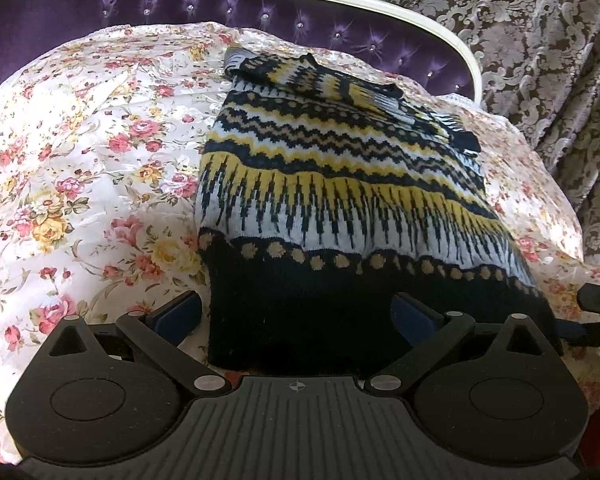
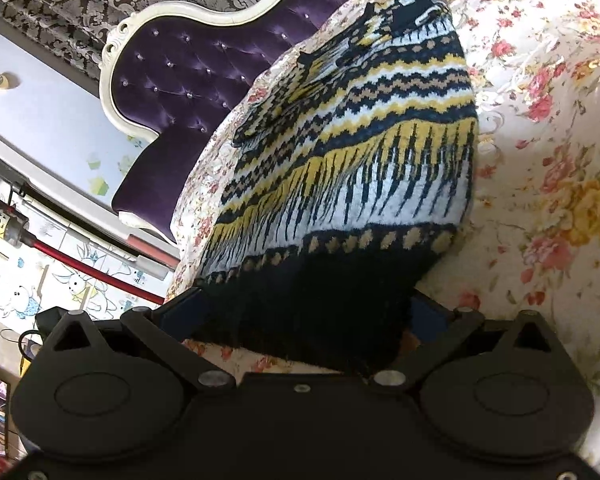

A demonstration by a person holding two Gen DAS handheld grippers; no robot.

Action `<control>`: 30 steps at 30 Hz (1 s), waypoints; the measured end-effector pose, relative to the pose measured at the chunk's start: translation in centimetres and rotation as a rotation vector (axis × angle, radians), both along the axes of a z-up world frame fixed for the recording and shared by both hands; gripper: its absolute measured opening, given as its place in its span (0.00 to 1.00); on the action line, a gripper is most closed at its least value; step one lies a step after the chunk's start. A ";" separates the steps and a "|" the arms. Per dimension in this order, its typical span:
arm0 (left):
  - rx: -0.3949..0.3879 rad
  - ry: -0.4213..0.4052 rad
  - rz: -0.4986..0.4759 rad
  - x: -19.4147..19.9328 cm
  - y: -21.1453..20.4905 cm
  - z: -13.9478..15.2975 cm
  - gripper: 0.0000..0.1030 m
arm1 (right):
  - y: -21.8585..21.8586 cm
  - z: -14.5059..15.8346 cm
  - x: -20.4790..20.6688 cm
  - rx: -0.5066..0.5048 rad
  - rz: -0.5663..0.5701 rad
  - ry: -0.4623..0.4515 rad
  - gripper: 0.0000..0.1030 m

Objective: Fold small clothes

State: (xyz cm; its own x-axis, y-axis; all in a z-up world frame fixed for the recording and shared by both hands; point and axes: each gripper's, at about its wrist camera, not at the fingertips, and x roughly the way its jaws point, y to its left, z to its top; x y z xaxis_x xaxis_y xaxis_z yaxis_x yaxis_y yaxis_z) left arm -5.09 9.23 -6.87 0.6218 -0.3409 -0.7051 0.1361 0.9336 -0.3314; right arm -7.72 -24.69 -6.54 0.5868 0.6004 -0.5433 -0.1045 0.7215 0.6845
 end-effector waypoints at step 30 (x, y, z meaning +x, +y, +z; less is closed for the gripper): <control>-0.152 -0.073 0.003 0.9 1.9 3.1 0.08 | -0.8 2.9 0.2 -0.122 0.001 -0.135 0.17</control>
